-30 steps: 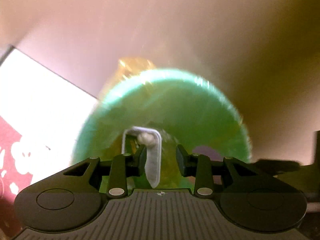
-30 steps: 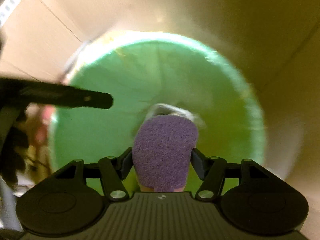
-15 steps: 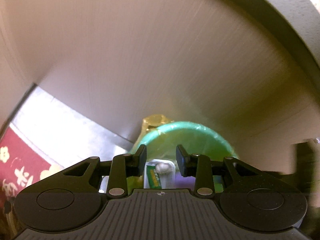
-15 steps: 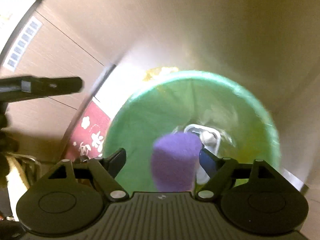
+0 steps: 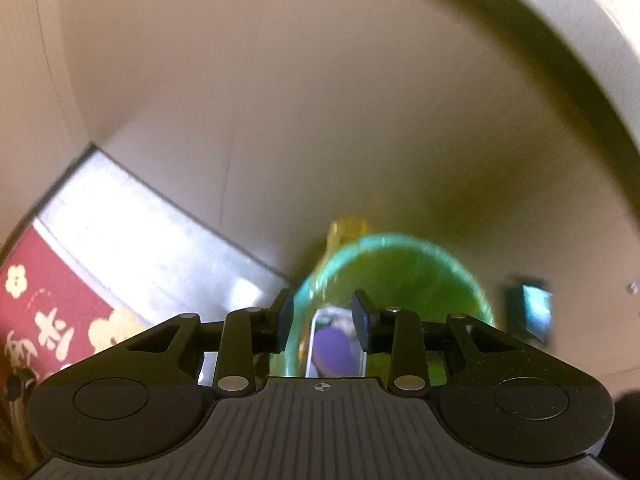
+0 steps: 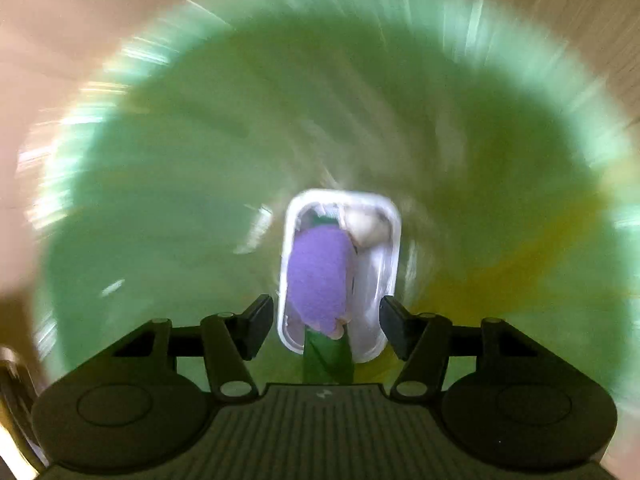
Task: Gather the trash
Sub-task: 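Open the right tool to drop the purple sponge into the bin, then raise both open tools back over the counter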
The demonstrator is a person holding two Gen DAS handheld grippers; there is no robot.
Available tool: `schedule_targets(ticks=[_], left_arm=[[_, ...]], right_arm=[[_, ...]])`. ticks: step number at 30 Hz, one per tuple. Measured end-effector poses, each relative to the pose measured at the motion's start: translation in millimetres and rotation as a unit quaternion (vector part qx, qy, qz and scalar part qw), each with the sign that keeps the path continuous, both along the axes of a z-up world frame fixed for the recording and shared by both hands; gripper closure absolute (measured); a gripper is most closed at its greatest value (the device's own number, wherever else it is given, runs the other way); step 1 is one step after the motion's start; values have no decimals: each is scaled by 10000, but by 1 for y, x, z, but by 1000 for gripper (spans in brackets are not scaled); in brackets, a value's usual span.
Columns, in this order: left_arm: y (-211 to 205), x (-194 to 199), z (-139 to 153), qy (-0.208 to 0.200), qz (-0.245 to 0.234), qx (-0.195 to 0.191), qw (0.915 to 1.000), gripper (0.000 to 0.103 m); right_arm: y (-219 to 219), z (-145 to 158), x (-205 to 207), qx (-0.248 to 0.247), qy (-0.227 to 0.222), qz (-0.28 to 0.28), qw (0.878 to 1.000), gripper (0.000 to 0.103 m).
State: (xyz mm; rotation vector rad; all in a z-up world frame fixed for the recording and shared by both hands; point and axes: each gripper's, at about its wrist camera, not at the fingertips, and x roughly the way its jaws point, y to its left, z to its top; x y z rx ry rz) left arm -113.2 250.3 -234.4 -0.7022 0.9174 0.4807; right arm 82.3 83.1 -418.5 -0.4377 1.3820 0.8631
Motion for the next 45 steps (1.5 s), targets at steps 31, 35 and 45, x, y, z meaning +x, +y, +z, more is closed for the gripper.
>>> schedule_targets(ticks=[31, 35, 45], left_arm=[[-105, 170, 227, -2161, -1424, 1229, 9581, 67], [-110, 191, 241, -2218, -1186, 1196, 9604, 67], [-112, 207, 239, -2203, -383, 941, 9701, 67]], right_arm=[[-190, 377, 35, 1418, -5305, -910, 8307, 38], [-190, 394, 93, 1809, -4657, -1356, 8556, 34], [-110, 419, 238, 2199, -3399, -1662, 8992, 30]])
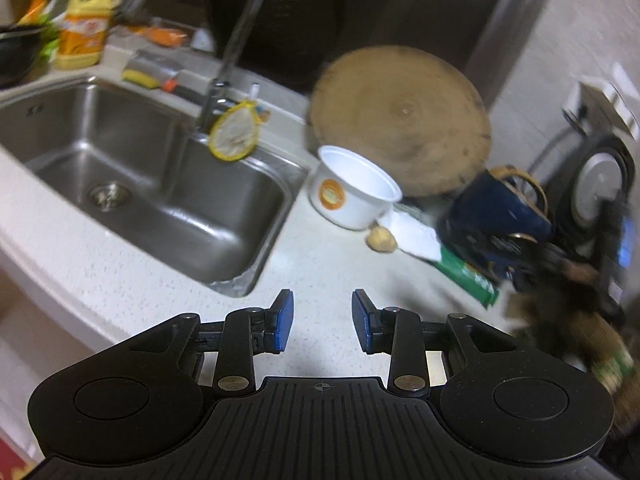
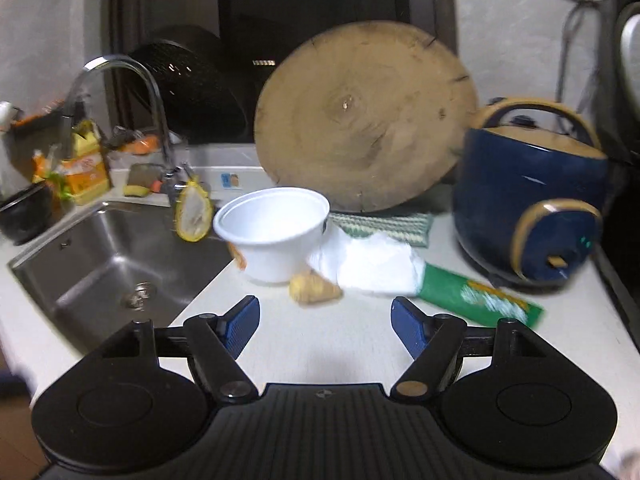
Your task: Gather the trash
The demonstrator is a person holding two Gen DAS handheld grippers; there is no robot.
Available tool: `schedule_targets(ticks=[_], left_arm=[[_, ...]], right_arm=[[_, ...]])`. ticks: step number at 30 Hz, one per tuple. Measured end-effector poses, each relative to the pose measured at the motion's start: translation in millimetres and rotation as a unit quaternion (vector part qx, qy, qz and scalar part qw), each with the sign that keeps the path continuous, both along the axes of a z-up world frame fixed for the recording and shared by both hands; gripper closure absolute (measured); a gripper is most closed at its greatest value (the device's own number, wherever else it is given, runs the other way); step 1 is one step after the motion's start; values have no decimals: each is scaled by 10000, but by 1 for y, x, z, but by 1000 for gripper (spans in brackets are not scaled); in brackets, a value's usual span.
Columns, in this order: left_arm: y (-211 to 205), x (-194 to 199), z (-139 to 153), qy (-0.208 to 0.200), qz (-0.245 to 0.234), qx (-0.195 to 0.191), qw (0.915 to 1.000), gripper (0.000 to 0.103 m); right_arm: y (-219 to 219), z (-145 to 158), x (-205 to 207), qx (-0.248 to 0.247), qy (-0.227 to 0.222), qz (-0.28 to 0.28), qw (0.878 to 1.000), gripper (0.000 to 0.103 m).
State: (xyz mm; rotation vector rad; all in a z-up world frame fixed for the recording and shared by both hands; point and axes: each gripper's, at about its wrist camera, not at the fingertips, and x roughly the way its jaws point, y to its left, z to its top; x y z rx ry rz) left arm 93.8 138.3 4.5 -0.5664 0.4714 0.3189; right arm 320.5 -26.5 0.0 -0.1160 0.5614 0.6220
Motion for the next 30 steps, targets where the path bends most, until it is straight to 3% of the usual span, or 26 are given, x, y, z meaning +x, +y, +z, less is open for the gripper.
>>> schedule_targets(ticks=[4, 11, 12, 14, 16, 23, 30], left_arm=[[4, -13, -2, -167, 453, -129, 9987, 67], [11, -15, 1, -131, 881, -33, 9960, 67], [13, -12, 1, -118, 898, -47, 9959, 67], [17, -5, 1, -82, 902, -70, 9959, 67], [19, 5, 0, -9, 814, -53, 9967, 67], [22, 45, -5, 136, 300, -84, 9994, 67], [33, 66, 3, -39, 433, 187, 9989, 67]], right_arm=[[55, -9, 51, -31, 179, 19, 9998, 30], [108, -29, 123, -278, 513, -714, 9957, 30], [107, -33, 128, -258, 648, -684, 9952, 33], [100, -38, 133, -205, 939, -456, 9943, 55], [91, -41, 130, -160, 1261, -76, 9919, 82], [50, -24, 77, 222, 1361, 904, 9863, 95], [23, -22, 28, 376, 1827, 1492, 9711, 96]])
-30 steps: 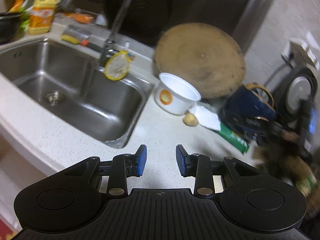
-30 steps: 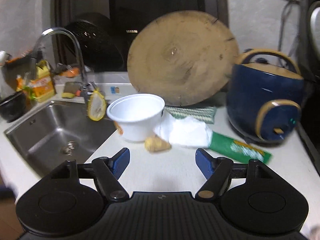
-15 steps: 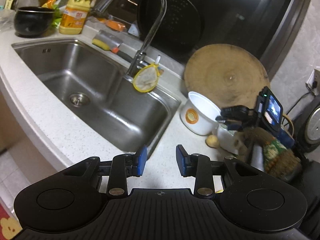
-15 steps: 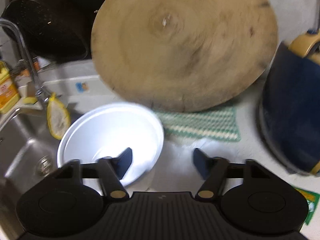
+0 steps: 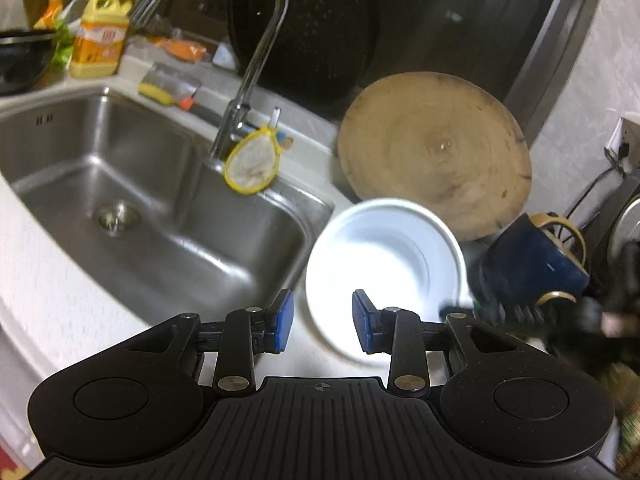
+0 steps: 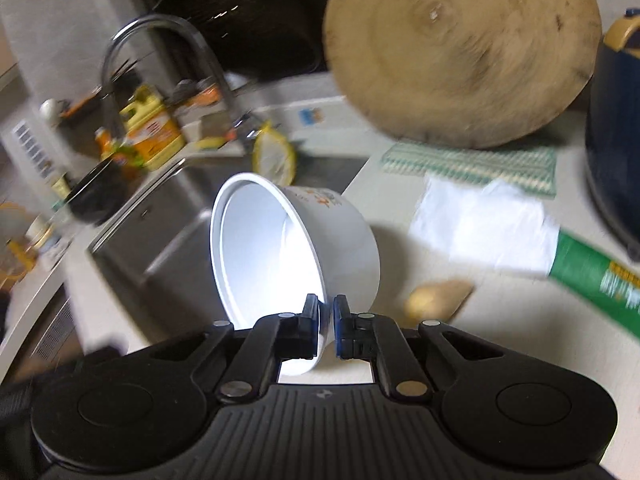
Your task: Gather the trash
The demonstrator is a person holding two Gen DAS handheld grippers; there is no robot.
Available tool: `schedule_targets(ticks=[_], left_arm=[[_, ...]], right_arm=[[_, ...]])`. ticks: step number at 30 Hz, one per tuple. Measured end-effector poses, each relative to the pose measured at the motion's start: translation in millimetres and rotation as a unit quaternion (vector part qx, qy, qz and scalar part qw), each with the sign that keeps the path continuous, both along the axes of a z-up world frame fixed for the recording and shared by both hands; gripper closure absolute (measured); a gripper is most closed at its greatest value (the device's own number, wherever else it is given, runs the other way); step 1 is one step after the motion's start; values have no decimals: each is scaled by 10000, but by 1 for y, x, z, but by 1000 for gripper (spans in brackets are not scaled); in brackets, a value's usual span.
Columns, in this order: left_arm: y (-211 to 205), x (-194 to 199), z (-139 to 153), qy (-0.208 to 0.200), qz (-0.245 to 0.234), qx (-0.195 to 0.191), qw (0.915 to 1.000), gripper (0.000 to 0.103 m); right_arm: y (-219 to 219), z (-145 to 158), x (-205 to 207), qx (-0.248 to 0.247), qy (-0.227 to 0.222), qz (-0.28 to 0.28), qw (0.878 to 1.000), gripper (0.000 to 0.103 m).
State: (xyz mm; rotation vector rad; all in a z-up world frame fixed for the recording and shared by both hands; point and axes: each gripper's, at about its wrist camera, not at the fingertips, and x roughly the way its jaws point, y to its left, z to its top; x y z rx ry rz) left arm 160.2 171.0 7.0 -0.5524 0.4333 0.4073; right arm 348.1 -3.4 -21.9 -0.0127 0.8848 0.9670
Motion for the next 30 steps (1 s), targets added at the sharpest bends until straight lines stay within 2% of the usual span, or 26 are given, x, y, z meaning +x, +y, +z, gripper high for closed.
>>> schedule_targets(ticks=[5, 9, 12, 14, 16, 18, 19, 24, 25, 26, 28, 30], left_arm=[[8, 29, -9, 402, -116, 234, 9989, 67], [14, 54, -22, 660, -54, 576, 9961, 64], [24, 73, -31, 616, -139, 417, 9971, 64], [29, 86, -34, 572, -236, 222, 9978, 64], [30, 95, -33, 437, -435, 54, 9981, 64], [27, 103, -30, 333, -606, 39, 9976, 64], [25, 108, -28, 309, -658, 78, 9973, 64], [22, 125, -18, 296, -592, 187, 9976, 64], [22, 124, -17, 256, -577, 143, 9979, 64], [24, 123, -15, 206, -601, 69, 9980, 64], [26, 120, -14, 119, -635, -60, 9979, 64], [29, 120, -12, 36, -630, -179, 9978, 64]], right_arm=[[-7, -9, -11, -30, 429, 125, 9990, 96], [-6, -14, -4, -174, 192, -39, 9997, 95], [-7, -13, -2, -98, -21, -106, 9999, 94], [-6, -9, -2, -21, -216, -166, 9996, 89], [-3, -8, 0, -20, -348, -231, 9991, 77], [2, -10, 6, -43, -425, -437, 9981, 76], [4, -12, 11, -36, -420, -547, 9976, 70], [9, -20, 36, -118, -313, -1232, 9918, 69], [7, -21, 38, -88, -287, -1289, 9912, 66], [4, -20, 40, -16, -262, -1301, 9912, 63], [-1, -17, 42, 142, -301, -1350, 9903, 40], [-2, -14, 48, 179, -461, -1491, 9876, 36]])
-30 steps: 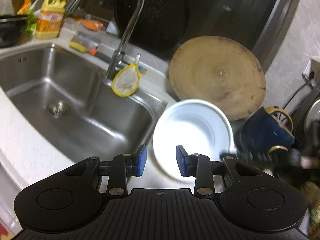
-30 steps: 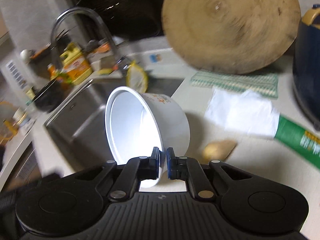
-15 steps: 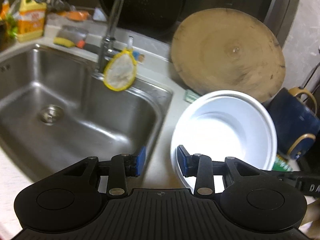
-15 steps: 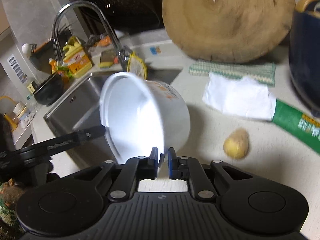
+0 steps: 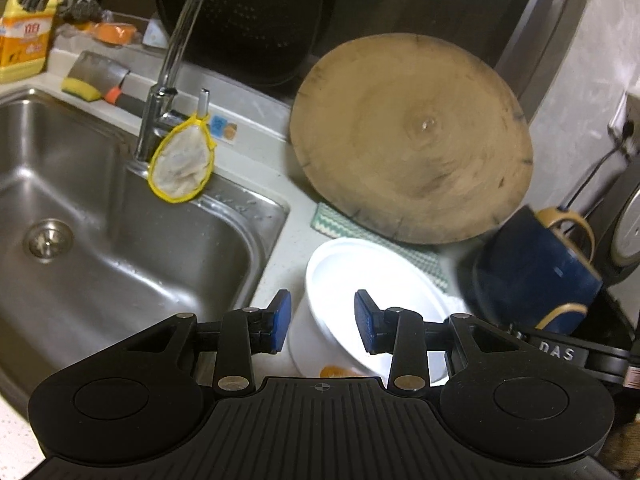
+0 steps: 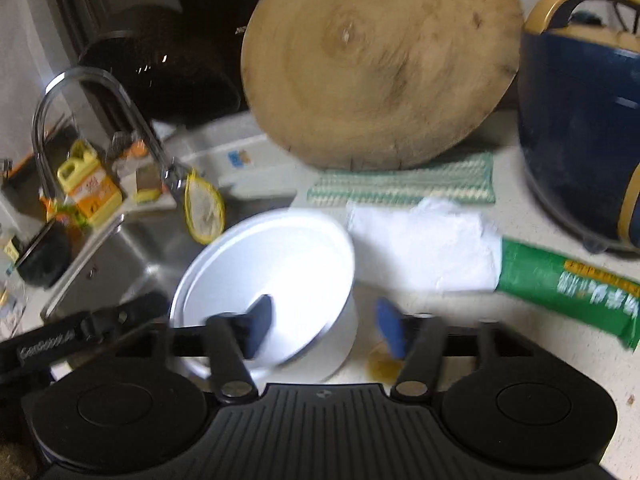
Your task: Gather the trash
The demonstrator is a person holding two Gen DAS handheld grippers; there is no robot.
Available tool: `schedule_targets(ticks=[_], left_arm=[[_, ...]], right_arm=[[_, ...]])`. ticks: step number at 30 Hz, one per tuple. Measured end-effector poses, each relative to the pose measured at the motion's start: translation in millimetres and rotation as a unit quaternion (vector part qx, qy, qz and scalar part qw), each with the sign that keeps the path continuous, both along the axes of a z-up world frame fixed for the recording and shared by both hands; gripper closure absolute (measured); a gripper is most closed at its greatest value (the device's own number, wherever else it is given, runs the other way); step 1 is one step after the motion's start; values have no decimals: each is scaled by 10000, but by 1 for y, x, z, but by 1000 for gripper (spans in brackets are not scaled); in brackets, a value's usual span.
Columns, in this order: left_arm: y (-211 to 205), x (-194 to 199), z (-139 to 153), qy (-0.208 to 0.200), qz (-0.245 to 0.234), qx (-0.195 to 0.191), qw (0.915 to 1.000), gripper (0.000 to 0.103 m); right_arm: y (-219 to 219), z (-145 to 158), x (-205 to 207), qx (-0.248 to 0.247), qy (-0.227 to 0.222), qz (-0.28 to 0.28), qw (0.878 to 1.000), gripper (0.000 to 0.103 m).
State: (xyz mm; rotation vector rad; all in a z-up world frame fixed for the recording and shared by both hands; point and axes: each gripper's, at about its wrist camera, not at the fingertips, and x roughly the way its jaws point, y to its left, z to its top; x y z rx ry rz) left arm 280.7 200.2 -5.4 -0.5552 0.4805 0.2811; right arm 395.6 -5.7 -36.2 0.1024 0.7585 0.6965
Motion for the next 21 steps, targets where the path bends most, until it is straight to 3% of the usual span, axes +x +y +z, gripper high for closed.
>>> schedule_targets(ticks=[3, 6, 8, 10, 12, 13, 16, 21], left_arm=[[7, 12, 0, 58, 79, -217, 9997, 64], [10, 30, -3, 361, 204, -91, 9991, 64], [11, 42, -9, 640, 292, 54, 9975, 64], [12, 48, -14, 749, 276, 16, 9968, 64], [13, 45, -15, 629, 209, -180, 9976, 64], [12, 41, -12, 548, 226, -244, 9979, 59], [7, 19, 4, 314, 215, -242, 9990, 59], [-5, -35, 18, 344, 101, -239, 9991, 60]], right_arm=[[6, -4, 17, -67, 128, 0, 9999, 36], [15, -22, 31, -204, 476, 160, 9985, 36], [18, -33, 36, -148, 781, 336, 9963, 48], [19, -34, 31, -117, 792, 507, 9955, 70], [20, -28, 25, -82, 875, 768, 9932, 76], [19, -23, 20, -17, 914, 879, 9919, 76], [12, -7, 0, -7, 862, 1082, 9904, 76], [-10, 4, -38, 206, 1029, 1589, 9817, 75]])
